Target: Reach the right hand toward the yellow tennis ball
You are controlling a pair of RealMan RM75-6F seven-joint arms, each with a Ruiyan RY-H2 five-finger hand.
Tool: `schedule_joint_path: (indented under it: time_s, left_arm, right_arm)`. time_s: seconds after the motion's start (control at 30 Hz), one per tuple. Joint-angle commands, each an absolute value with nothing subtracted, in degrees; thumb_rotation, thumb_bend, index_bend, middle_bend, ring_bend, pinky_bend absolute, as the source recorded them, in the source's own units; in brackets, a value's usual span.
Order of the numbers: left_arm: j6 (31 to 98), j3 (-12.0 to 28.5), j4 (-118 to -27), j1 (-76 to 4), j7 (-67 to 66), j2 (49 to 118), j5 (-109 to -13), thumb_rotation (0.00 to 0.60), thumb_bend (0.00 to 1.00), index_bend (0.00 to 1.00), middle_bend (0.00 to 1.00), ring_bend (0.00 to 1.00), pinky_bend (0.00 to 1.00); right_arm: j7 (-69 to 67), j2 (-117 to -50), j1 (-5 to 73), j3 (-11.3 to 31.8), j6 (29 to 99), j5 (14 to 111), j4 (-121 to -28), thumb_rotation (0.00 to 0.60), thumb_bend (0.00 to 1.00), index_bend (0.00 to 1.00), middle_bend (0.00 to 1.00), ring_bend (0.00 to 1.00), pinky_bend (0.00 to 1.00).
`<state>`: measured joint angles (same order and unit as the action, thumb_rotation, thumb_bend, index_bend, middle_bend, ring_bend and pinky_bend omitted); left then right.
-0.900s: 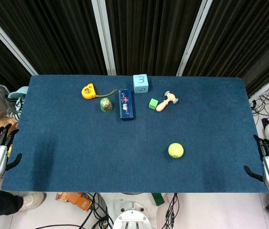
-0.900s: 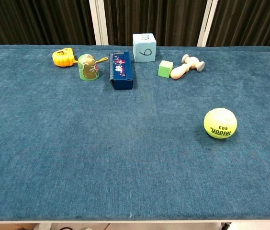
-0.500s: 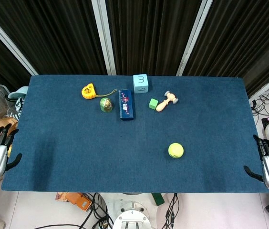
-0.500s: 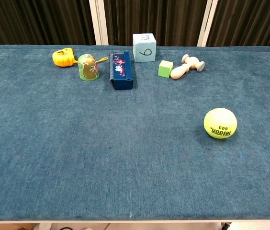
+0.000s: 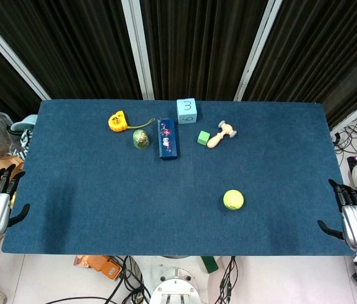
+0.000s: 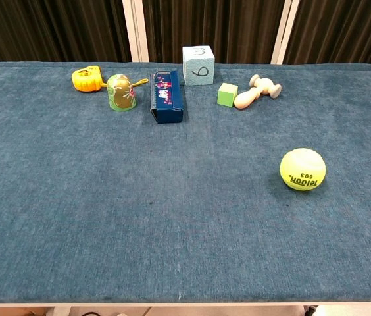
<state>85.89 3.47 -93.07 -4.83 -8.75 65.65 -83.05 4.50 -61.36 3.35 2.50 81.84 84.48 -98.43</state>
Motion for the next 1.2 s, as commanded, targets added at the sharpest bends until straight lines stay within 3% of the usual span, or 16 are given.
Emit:
schedule_joint_path:
  time_s: [0.03,0.27,0.47,1.03,1.2]
  left_arm:
    - [86.00,3.40,-93.08,-4.81,-8.87,65.65,-83.28,0.600,0.27,0.14,0.00,0.00,0.12]
    - [85.84,3.67,-92.83,-4.84,-8.52,65.58,-82.75,0.600,0.27,0.14,0.00,0.00,0.12]
    - [85.83,3.72,-92.69,-4.87,-8.43,65.52,-82.78,0.600,0.27,0.14,0.00,0.00,0.12]
    - [85.60,3.81,-92.37,-5.04,-8.53,65.53,-82.66,0.600,0.27,0.14,0.00,0.00,0.12]
    - [85.68,4.02,-92.31,-5.02,-8.34,65.54,-82.35,0.600,0.27,0.14,0.00,0.00,0.12]
  right_arm:
    - [4.00,-62.68,6.87,1.99,76.16,85.57,-98.14,0.600,0.30,0.03,0.21,0.18,0.19]
    - [8.01,-64.97,17.23,3.69,60.59,83.21,-99.94,0.600,0.30,0.03,0.21,0.18,0.19]
    - [12.69,-67.90,24.43,6.88,52.66,77.81,-100.29,0.600,0.30,0.03,0.21,0.18,0.19]
    - [18.06,-73.92,33.18,6.25,45.06,69.41,-99.22,0.600,0.30,0.07,0.21,0.18,0.19]
    - [21.25,-75.90,33.96,5.31,46.31,66.96,-96.78,0.600,0.30,0.13,0.22,0.23,0.27]
